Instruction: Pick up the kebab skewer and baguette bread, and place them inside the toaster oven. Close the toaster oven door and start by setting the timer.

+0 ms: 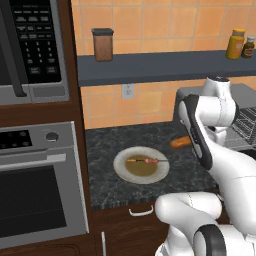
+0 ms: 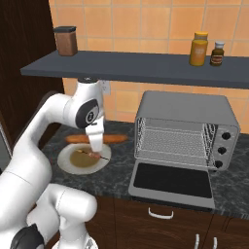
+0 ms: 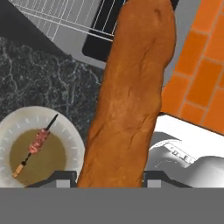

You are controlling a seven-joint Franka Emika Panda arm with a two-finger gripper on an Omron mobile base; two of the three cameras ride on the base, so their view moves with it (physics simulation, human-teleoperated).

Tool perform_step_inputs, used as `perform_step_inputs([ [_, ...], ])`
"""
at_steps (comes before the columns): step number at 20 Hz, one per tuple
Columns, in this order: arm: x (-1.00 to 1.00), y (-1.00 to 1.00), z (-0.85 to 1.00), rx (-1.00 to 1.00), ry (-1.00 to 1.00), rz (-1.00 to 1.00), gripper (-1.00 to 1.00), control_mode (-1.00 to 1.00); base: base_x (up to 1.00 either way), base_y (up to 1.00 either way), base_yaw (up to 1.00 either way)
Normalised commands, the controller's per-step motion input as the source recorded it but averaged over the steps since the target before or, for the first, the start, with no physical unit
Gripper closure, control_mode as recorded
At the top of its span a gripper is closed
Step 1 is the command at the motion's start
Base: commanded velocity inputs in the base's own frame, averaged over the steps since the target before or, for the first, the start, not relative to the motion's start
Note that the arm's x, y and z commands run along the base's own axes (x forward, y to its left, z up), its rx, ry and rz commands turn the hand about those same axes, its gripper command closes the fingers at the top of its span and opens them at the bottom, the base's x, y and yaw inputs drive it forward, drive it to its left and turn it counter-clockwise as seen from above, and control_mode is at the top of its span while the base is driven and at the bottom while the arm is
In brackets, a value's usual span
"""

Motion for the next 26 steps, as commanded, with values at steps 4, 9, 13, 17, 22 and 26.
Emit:
perform_step_inputs([
  [4,-0.19,-0.67,0.47,0.00,-0.02,-0.24,1.00,-1.00,0.00,0.00,0.00],
  [9,-0.10,-0.71,0.20,0.00,-0.04,-0.21,1.00,-1.00,0.00,0.00,0.00],
  [13,-0.07,-0.80,0.00,0.00,-0.11,0.00,1.00,-1.00,0.00,0.00,0.00],
  [17,-0.06,-0.79,0.00,-0.01,-0.14,0.00,1.00,-1.00,0.00,0.00,0.00],
  [22,0.00,-0.63,0.01,0.00,-0.14,0.00,1.00,-1.00,0.00,0.00,0.00],
  [26,0.13,-0.30,0.00,0.00,-0.07,-0.01,1.00,-1.00,0.00,0.00,0.00],
])
